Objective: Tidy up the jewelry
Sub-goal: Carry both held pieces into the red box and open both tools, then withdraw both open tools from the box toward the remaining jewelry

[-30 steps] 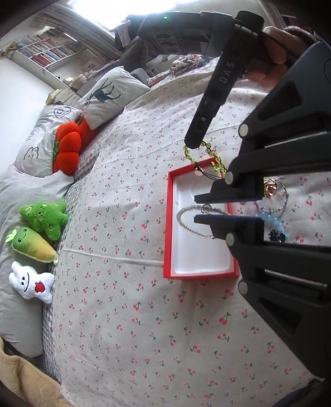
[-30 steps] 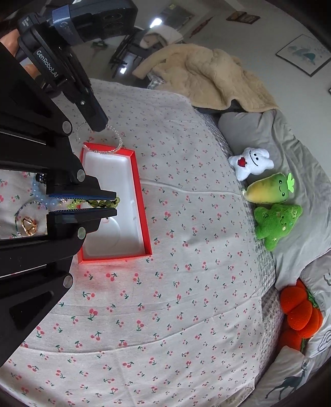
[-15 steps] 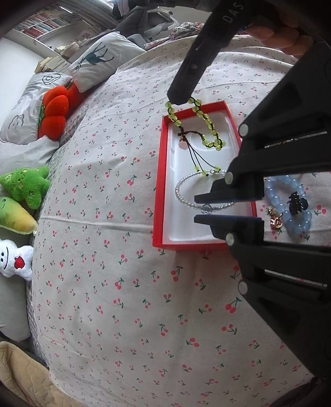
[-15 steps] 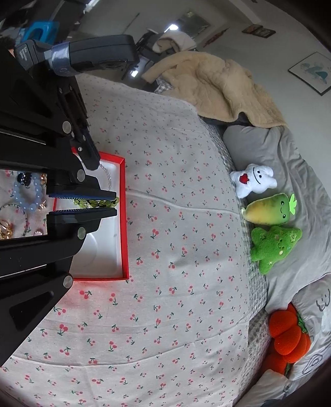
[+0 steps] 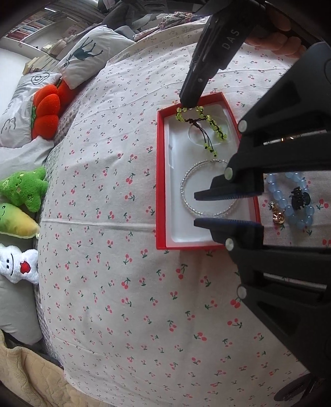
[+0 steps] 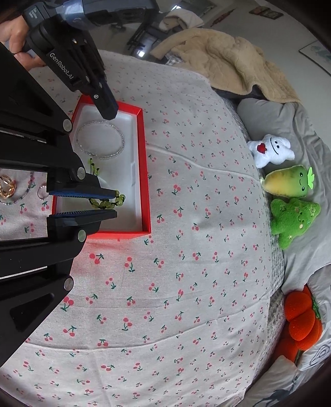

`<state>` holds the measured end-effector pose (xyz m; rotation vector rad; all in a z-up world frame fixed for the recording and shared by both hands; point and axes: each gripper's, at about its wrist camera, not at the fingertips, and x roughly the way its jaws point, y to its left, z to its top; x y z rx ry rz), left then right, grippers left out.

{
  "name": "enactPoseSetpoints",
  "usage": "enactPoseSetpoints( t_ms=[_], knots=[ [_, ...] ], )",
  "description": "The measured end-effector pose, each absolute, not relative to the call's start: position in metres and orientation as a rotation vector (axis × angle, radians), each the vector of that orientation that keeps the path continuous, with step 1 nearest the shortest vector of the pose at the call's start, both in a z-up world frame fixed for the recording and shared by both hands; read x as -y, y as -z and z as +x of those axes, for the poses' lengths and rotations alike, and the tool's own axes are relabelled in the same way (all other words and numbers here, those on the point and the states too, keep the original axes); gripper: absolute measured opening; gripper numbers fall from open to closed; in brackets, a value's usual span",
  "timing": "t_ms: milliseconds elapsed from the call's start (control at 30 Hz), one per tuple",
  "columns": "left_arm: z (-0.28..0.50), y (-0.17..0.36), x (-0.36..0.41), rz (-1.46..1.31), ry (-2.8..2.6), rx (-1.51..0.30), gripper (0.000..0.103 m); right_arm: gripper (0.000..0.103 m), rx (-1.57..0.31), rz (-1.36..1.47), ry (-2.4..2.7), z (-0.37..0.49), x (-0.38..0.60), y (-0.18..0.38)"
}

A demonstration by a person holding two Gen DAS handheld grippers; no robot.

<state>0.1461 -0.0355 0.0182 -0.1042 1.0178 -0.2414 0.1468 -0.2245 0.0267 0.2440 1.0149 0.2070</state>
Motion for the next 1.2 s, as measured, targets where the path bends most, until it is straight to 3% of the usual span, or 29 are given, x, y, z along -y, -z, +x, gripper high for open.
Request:
enactPoseSetpoints(
  t_ms=[167,267,300,333,400,733,1200],
  knots=[
    [0.126,-0.035,0.037,-0.043,0.233,-0.980,0.058,0.015,-1.018,0.242,-0.216,0.133,0.228,-0.042],
    [0.114,-0.039,0.032,-0.021,0.211,-0.991,0.074,0.025,-1.014,0.226,-0.218,0.119,0.230,-0.051],
    [0.109,-0.038,0.030,-0.011,0.206,-1.003,0.077,0.038,-1.015,0.217,-0.218,0.115,0.230,-0.054],
    [0.104,-0.037,0.028,0.002,0.201,-1.010,0.078,0.063,-1.015,0.210,-0.221,0.110,0.230,-0.055],
    [0.095,-0.034,0.023,0.029,0.186,-1.023,0.080,0.073,-0.992,0.202,-0.230,0.097,0.231,-0.060],
    [0.054,-0.002,-0.006,0.054,0.175,-1.069,0.084,0.077,-1.010,0.157,-0.248,0.050,0.224,-0.053],
    [0.019,0.041,-0.023,0.123,0.248,-1.074,0.084,0.078,-1.075,0.011,-0.237,0.013,0.216,0.020]
  ],
)
